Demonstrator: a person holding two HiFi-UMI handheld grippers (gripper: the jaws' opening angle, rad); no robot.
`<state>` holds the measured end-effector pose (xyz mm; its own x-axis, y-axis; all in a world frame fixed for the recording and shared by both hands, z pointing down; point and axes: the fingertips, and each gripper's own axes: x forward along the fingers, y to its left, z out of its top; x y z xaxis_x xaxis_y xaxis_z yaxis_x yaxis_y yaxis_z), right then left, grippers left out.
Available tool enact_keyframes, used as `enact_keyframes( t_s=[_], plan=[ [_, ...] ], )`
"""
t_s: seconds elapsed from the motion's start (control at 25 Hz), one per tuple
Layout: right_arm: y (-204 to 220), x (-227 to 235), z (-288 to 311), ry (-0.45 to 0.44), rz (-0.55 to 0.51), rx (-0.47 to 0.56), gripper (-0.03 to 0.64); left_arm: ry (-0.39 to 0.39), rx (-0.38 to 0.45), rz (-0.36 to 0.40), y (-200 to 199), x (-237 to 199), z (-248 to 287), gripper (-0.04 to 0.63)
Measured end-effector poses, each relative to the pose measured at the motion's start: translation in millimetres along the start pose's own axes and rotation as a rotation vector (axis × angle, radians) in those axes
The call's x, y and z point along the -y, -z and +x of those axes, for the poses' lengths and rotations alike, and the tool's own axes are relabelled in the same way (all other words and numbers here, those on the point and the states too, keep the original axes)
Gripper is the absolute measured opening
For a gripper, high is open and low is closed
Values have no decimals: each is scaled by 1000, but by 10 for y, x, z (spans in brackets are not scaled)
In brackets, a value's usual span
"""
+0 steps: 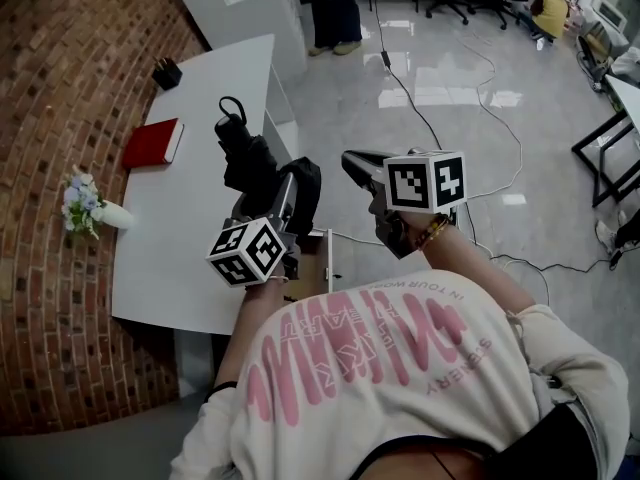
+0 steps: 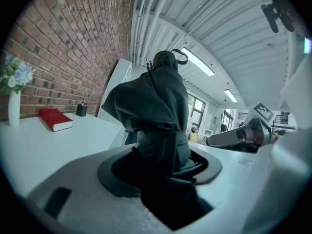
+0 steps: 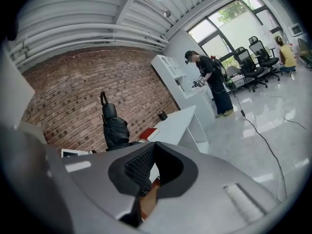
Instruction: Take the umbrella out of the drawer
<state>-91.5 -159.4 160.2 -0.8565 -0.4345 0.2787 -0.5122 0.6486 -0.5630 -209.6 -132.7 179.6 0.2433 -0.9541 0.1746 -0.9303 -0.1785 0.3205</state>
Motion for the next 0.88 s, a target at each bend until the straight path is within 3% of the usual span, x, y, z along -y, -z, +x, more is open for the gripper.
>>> enact_keyframes(
  t_s=[0.16, 0.48, 0.88],
  plan=[
    [-195, -169, -37, -29, -76, 33, 11, 15, 59, 34, -260, 161, -21, 255],
    [-387, -249, -130, 55, -330, 82, 11, 21, 144, 93, -574, 369, -82, 256],
    [-459, -86, -163, 126, -355, 136, 11, -13, 152, 149, -587, 404, -80, 257]
  ],
)
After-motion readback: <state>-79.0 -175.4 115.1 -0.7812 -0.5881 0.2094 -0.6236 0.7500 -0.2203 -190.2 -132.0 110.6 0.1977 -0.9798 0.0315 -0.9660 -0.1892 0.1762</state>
